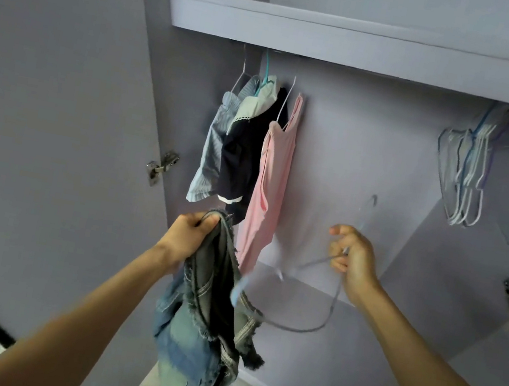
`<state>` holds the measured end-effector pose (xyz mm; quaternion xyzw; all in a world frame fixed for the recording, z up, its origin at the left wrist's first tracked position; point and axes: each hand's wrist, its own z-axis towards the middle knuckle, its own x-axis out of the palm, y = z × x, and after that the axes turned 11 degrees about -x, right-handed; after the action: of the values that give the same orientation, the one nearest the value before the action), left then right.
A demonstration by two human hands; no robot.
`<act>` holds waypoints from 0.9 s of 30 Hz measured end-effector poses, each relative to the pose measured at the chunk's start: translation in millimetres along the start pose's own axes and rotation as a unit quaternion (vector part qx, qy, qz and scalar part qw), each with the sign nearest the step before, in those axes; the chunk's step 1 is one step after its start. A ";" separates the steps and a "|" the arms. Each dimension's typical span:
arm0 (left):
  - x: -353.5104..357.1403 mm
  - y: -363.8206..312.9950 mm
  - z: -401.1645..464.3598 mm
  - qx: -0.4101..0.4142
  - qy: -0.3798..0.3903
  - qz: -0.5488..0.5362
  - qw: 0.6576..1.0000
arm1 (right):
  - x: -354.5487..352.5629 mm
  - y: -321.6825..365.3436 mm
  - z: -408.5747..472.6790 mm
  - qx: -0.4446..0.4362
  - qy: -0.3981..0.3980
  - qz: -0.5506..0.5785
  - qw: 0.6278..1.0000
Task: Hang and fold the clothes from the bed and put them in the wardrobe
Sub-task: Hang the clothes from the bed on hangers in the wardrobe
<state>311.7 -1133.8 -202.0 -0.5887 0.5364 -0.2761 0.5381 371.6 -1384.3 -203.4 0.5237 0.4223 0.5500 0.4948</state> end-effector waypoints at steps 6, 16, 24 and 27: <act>-10.0 -22.8 -25.5 0.059 0.079 0.014 0.995 | 53.3 -2.7 -22.8 -0.127 0.314 -0.237 0.911; -37.1 -21.1 -45.1 0.195 -0.127 0.336 0.913 | 90.1 12.5 -17.4 -0.425 0.231 -0.507 0.713; -51.3 14.1 -43.5 -0.016 -0.235 0.373 0.897 | 89.2 50.5 -4.8 -0.387 0.192 -0.602 0.672; -59.7 19.5 -42.4 -0.066 -0.254 0.363 0.894 | 77.3 54.6 5.3 -0.326 0.148 -0.604 0.712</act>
<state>250.6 -1089.6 -193.8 -0.4373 0.5748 0.1331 0.6787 374.2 -1316.6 -137.0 -0.1247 0.5105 0.3081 0.7930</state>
